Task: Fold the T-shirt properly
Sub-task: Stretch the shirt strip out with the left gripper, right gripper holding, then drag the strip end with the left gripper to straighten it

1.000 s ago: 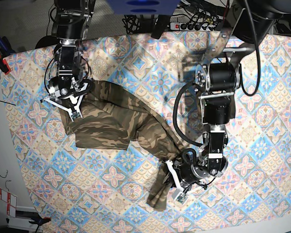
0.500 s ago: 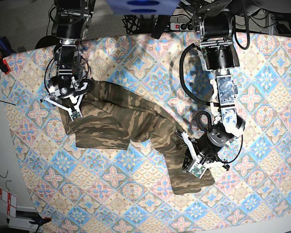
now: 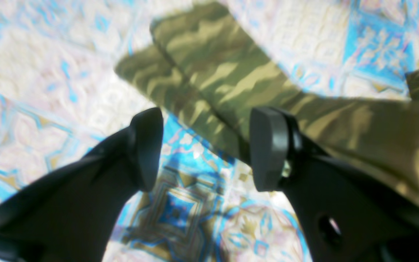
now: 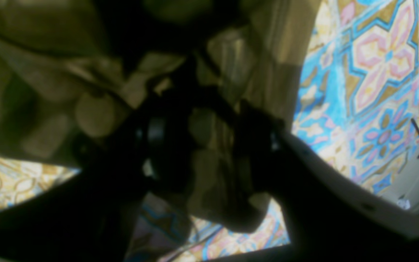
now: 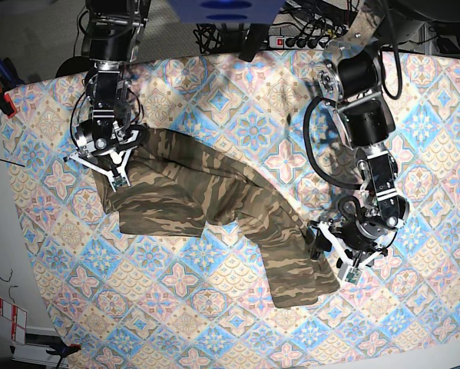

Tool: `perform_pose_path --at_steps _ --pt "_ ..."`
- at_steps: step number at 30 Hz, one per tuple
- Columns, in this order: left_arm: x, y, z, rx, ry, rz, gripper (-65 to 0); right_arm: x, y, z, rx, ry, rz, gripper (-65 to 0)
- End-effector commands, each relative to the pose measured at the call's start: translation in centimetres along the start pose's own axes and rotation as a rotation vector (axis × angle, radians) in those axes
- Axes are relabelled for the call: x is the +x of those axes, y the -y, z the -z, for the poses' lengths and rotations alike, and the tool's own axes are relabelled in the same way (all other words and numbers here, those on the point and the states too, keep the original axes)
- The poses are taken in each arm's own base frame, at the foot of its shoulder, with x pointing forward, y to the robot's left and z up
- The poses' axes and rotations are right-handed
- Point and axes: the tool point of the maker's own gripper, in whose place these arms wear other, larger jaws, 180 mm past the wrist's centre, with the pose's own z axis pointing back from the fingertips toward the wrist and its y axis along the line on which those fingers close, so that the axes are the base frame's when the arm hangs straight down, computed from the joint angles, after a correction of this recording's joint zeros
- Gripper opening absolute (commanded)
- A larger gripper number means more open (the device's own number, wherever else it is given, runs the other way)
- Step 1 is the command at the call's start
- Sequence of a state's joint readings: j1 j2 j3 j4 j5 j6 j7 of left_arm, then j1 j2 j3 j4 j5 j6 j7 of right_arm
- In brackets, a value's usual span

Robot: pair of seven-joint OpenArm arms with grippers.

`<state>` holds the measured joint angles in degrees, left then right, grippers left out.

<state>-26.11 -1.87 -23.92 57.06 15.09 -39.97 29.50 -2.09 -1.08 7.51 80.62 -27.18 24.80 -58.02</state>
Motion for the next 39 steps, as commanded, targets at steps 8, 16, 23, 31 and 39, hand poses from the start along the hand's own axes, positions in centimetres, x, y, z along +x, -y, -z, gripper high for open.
perform_pose_path --at_steps 8,16,23,31,39 --pt "4.3 -2.6 0.0 -0.082 0.187 -0.268 -27.6 -2.1 -2.7 1.0 0.086 -0.046 -0.011 -34.3" --pt "1.3 -5.4 0.9 0.01 0.231 -0.505 -26.9 -2.6 -1.8 1.0 0.068 -0.057 -0.019 -34.3" --pt "0.1 -4.0 3.0 -0.005 0.249 -0.639 -26.9 -2.9 -0.9 1.1 0.051 -0.063 -0.025 -34.3" --pt "2.3 -4.0 3.4 -0.005 0.314 -0.656 -26.9 -3.0 -0.8 1.1 0.049 -0.067 -0.026 -34.3" --pt "1.7 -4.3 3.4 0.02 0.299 -0.661 -26.9 -3.2 0.0 1.1 0.033 -0.073 -0.031 -34.3"
